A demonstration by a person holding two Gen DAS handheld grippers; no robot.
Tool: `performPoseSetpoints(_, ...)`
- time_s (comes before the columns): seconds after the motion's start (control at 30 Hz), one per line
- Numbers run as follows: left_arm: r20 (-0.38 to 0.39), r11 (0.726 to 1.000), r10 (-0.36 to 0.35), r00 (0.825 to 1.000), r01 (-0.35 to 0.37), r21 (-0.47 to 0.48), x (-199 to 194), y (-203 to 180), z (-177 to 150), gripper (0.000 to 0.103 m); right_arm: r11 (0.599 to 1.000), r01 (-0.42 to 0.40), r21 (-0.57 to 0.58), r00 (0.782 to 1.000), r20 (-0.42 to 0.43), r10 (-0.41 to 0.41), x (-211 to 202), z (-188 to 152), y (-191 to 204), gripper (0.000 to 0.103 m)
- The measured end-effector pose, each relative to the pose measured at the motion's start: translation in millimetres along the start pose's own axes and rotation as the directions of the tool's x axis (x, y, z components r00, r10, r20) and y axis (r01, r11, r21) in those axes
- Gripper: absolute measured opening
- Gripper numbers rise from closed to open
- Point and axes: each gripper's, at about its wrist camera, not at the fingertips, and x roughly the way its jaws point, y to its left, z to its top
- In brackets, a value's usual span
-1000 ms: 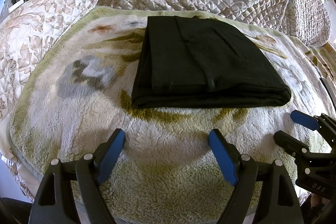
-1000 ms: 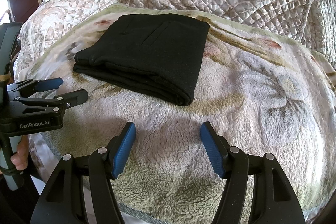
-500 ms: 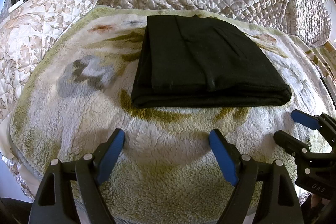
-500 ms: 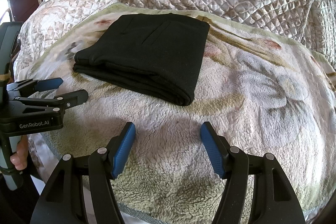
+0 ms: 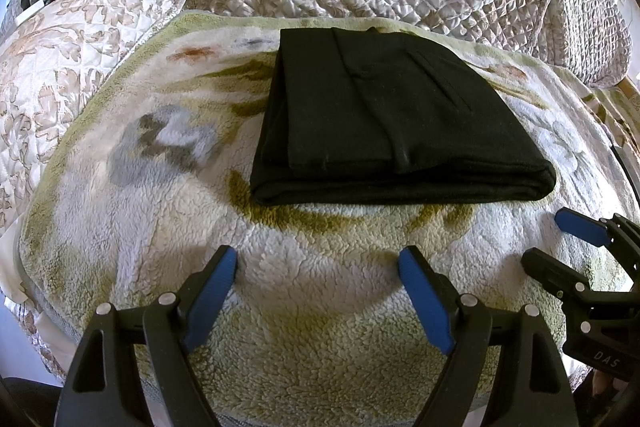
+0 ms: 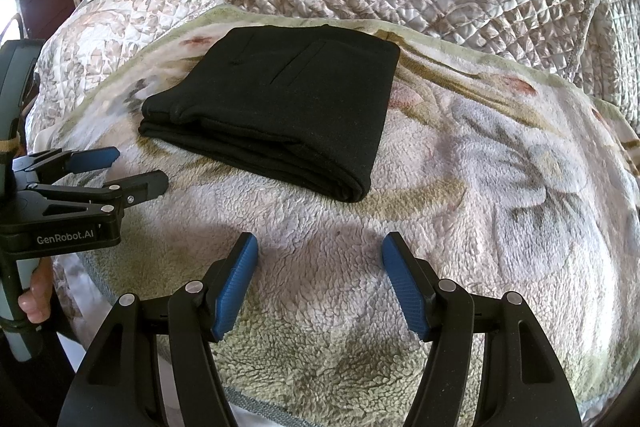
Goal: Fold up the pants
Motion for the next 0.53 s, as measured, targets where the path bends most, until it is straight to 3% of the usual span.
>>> performPoseSetpoints(0.53, 0.000, 1.000, -0.001, 1.000, 0.001, 0.002, 1.1, 1.4, -0.4, 0.086, 1.000, -0.002, -0.014, 1.000, 0.002, 0.003, 1.0, 0.5, -0.7, 0.066)
